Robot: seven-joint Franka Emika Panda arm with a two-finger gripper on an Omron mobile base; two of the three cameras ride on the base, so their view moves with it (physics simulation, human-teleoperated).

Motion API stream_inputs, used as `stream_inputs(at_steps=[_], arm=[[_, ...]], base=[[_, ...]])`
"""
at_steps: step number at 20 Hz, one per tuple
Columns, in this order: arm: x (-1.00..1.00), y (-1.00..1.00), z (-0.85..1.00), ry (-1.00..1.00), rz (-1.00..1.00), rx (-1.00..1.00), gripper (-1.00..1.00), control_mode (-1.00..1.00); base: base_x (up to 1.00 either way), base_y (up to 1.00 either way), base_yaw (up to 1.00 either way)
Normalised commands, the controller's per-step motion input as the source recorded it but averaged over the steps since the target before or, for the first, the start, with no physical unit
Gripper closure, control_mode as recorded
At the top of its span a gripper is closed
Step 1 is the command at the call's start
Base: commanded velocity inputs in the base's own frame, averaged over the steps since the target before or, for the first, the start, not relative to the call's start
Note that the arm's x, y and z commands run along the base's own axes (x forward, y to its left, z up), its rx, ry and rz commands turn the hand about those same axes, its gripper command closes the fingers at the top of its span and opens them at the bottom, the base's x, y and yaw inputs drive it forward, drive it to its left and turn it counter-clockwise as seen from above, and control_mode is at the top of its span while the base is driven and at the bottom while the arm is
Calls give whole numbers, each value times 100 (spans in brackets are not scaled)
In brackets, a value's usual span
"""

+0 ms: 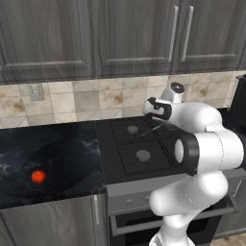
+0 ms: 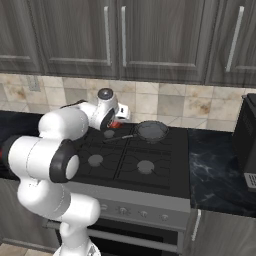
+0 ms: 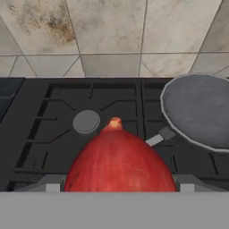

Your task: Place the pan on the rear right burner on the stove. Then place the tomato and the onion in the pan and turn on the rear right burner.

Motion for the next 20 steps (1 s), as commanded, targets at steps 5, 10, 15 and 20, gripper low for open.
stream_inputs(at_steps=[5, 10, 15, 20], arm=[[10, -46, 0, -1, 0, 0, 100, -100], [13, -41, 0, 0, 0, 0, 100, -100], [4, -32, 0, 0, 0, 0, 100, -100], [0, -24, 0, -1, 0, 0, 100, -100]], base=[[0, 0, 0], [0, 0, 0], [0, 0, 0], [0, 0, 0]])
